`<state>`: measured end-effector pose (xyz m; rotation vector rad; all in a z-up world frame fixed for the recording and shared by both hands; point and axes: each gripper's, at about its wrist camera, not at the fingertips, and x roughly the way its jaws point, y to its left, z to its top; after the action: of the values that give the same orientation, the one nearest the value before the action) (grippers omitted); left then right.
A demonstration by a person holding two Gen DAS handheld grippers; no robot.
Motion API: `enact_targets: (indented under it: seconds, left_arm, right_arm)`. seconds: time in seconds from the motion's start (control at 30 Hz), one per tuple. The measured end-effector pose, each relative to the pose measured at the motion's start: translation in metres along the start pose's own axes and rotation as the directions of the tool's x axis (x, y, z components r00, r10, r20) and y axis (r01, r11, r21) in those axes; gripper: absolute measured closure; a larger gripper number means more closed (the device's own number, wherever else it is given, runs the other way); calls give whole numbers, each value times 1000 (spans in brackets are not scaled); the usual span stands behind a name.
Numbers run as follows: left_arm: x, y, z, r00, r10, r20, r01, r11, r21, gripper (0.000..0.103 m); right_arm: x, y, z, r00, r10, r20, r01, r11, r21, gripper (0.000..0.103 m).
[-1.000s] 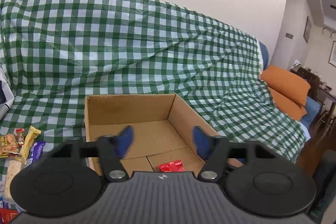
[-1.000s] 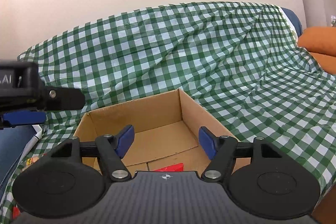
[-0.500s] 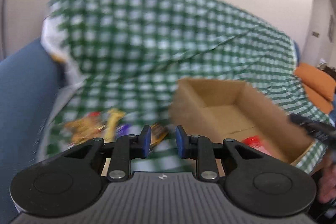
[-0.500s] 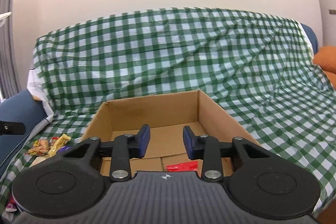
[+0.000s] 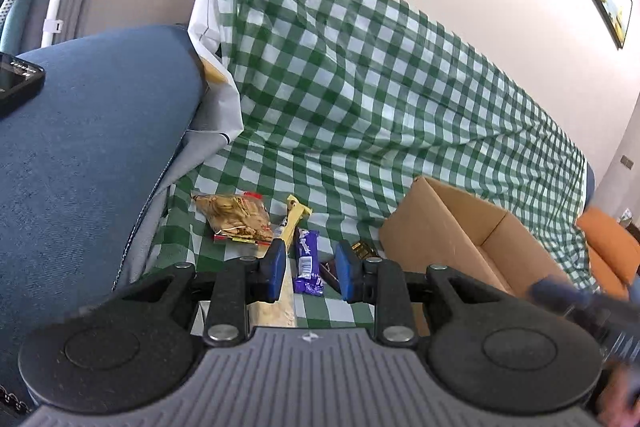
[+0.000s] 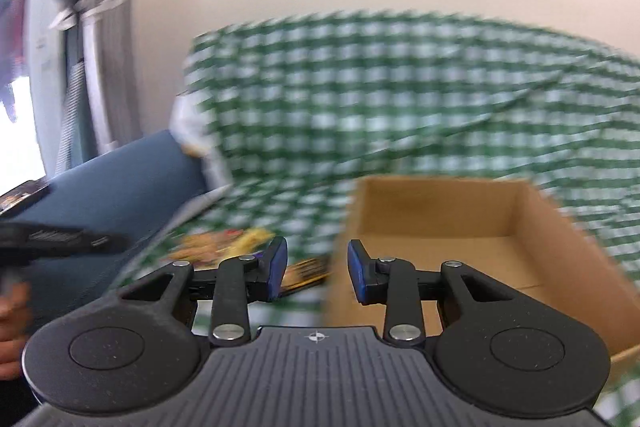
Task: Organize snacks
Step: 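Move both open tools back to the snack pile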
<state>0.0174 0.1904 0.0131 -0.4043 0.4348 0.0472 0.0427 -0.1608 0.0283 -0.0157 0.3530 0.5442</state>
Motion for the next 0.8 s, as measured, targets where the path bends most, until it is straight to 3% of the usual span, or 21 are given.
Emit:
enact_targets:
  seconds: [0.1, 0.2, 0.27, 0.37, 0.53, 0.6, 0.67, 0.7, 0.73, 0.77, 0.8]
  left_arm:
    - [-7, 8, 1, 1000, -6, 22, 7, 999, -46, 68]
    - [-7, 18, 3, 999, 0, 34, 4, 993, -120, 67]
    - [-7, 26, 5, 999, 6, 34, -1, 987, -159, 67]
    - [-5, 31, 7, 999, 19, 29, -13, 982, -189, 67]
    - [-6, 33, 7, 999, 21, 25, -16, 981, -192, 64]
    - [-5, 34, 7, 1000, 23, 21, -18, 981, -191, 64]
    - [-5, 35, 7, 1000, 23, 15, -19, 981, -192, 64]
    - [-5, 35, 6, 1000, 20, 13, -17, 981, -194, 64]
    - [-4, 36, 6, 1000, 15, 8, -13, 980, -197, 64]
    - [-2, 36, 6, 1000, 9, 1, -9, 980, -199, 64]
    - [0, 36, 6, 1000, 3, -11, -5, 979, -203, 64]
  right_arm:
    - [21, 39, -9, 991, 101, -90, -104, 994, -29, 61]
    - [52, 74, -26, 964, 155, -214, -171, 983, -59, 54]
    - [74, 90, -37, 939, 170, -298, -192, 980, -48, 50]
    - [100, 106, -49, 899, 187, -396, -206, 979, -4, 32]
    - [128, 119, -57, 874, 187, -448, -185, 981, 50, 19]
    - [139, 124, -60, 848, 194, -493, -185, 980, 69, 20]
    - [147, 125, -65, 835, 181, -520, -178, 982, 55, 31]
    - [146, 124, -66, 837, 192, -511, -187, 980, 63, 37]
    - [143, 123, -66, 842, 200, -501, -193, 979, 66, 50]
    - [139, 123, -65, 845, 217, -489, -214, 975, 64, 54]
    - [135, 123, -63, 848, 226, -479, -230, 972, 52, 67]
